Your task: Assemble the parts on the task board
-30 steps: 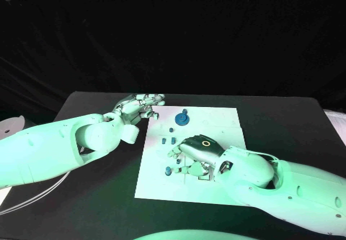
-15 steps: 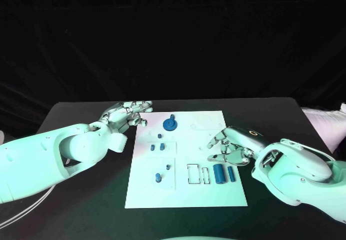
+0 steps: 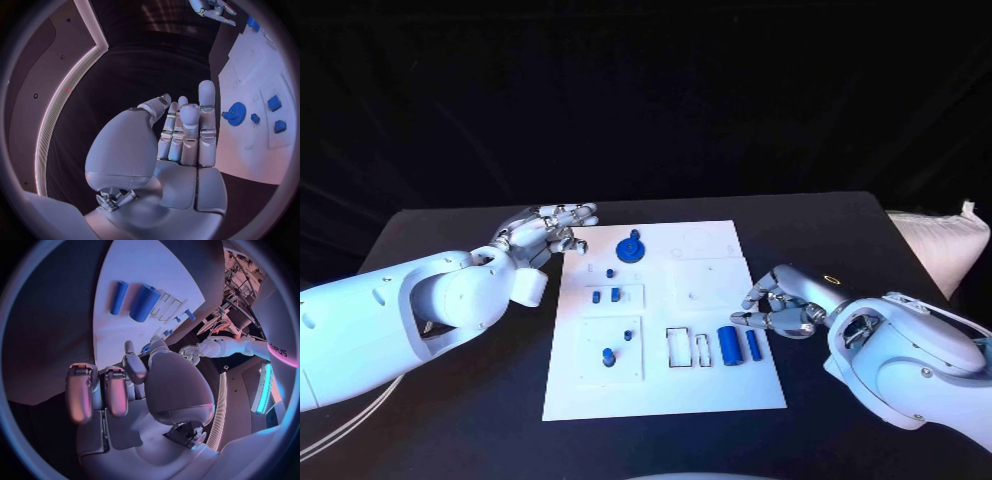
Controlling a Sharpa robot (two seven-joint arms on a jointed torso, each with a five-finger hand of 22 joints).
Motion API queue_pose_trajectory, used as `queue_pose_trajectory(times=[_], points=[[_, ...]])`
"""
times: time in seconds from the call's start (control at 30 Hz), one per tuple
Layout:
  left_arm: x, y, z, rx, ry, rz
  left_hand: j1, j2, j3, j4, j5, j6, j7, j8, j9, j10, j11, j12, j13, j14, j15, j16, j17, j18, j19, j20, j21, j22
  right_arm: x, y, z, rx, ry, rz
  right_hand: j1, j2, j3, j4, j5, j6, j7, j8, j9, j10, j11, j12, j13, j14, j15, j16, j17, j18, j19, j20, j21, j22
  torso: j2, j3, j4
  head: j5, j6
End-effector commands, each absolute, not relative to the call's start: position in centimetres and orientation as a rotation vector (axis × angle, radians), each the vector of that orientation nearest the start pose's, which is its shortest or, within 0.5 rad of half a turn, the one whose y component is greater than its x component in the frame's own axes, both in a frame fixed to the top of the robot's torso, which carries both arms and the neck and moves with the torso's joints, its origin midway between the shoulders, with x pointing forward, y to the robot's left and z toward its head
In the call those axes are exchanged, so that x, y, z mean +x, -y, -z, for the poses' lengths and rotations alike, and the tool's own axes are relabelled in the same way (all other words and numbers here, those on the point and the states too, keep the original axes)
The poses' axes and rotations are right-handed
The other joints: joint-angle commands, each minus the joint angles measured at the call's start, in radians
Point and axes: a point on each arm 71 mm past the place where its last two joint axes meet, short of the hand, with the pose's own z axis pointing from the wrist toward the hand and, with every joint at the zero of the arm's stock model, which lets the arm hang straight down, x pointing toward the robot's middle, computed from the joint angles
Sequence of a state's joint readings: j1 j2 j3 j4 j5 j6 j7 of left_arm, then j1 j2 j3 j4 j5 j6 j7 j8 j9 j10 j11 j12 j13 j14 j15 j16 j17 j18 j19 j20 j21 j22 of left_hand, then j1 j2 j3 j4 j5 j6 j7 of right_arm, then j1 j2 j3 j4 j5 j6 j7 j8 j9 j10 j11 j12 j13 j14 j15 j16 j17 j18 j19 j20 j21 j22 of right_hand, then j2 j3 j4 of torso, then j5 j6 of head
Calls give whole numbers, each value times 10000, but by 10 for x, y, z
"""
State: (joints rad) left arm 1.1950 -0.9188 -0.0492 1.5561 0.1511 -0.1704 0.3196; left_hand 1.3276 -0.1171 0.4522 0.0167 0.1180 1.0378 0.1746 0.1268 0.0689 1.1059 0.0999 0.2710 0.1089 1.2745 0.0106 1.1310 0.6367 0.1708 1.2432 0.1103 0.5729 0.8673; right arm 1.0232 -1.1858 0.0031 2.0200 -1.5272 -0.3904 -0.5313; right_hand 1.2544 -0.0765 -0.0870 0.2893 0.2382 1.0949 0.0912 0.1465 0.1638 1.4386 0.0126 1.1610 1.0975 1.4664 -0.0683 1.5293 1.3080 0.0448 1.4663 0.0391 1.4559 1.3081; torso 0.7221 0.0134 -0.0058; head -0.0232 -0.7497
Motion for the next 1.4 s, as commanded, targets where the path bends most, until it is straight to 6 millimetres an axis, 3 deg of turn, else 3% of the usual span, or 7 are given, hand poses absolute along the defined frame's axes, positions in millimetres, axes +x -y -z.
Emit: queue_pose_trajectory(times=[0.03, 0.43, 0.73, 1.0, 1.2, 1.4], points=[[478, -229, 187, -13058, -14840, 16606, 19, 69, -45, -26, 24, -81, -2, 34, -3, -57, -22, 60, 14, -67, 25, -30, -14, 112, 35, 17, -69, -14, 363, 237, 205, 878, -18864, -3758, -167, 18, -156, 4, 9, 47, -57, 63, 105, 152, -84, 836, 1788, 927, 25, 70, 1983, -109, 533, -24, 94, 1274, 9, -7, -10, -8, -22], [477, -232, 187, -13075, -14816, 16567, 22, 75, -46, -32, 24, -77, -3, 40, -2, -60, -22, 73, 16, -66, 24, -22, -6, 112, 35, 17, -73, -17, 361, 223, 219, -54, -19494, -3692, -187, 10, -375, 2, 99, 21, -64, 114, 306, 169, -89, 973, 2029, 930, 24, 94, 2025, -118, 535, -21, 133, 1325, 6, 3, -7, -24, -66], [477, -232, 187, -13082, -14822, 16559, 22, 75, -46, -32, 24, -77, -3, 40, -2, -60, -22, 73, 16, -66, 24, -22, -6, 112, 35, 17, -73, -17, 359, 212, 230, -543, -19791, -3740, -204, -19, -447, 8, 110, -1, -61, 120, 361, 173, -85, 1002, 2087, 932, 28, 104, 2043, -122, 538, -17, 148, 1345, 13, 12, -23, 57, -83], [477, -232, 187, -13089, -14840, 16552, 22, 75, -46, -32, 24, -77, -3, 40, -2, -60, -22, 73, 16, -66, 24, -22, -6, 112, 35, 17, -73, -17, 363, 211, 238, -1061, -19965, -3350, -137, 115, -454, -10, 159, -5, -65, 147, 454, 179, -87, 1038, 2169, 935, 29, 117, 2067, -125, 537, -12, 160, 1362, 15, 4, -12, 79, -100], [477, -231, 187, -13089, -14869, 16572, 22, 75, -46, -32, 24, -77, -3, 40, -2, -60, -22, 73, 16, -66, 24, -22, -6, 112, 35, 17, -73, -17, 365, 206, 245, -1295, -19874, -3266, 493, 470, -276, -226, 274, 64, -96, 249, 670, 236, -117, 1172, 2380, 939, 5, 136, 2101, -136, 549, -23, 204, 1421, 16, 2, -7, 92, -112], [477, -231, 187, -13091, -14876, 16573, 22, 75, -46, -32, 24, -77, -3, 40, -2, -60, -22, 73, 16, -66, 24, -22, -6, 112, 35, 17, -73, -17, 364, 203, 243, -889, -19379, -3595, 1230, 899, 134, -594, -149, 248, -213, 432, 930, 386, -219, 1484, 2712, 944, -73, 150, 2128, -145, 564, -80, 243, 1473, 9, 0, -27, 116, -105]])
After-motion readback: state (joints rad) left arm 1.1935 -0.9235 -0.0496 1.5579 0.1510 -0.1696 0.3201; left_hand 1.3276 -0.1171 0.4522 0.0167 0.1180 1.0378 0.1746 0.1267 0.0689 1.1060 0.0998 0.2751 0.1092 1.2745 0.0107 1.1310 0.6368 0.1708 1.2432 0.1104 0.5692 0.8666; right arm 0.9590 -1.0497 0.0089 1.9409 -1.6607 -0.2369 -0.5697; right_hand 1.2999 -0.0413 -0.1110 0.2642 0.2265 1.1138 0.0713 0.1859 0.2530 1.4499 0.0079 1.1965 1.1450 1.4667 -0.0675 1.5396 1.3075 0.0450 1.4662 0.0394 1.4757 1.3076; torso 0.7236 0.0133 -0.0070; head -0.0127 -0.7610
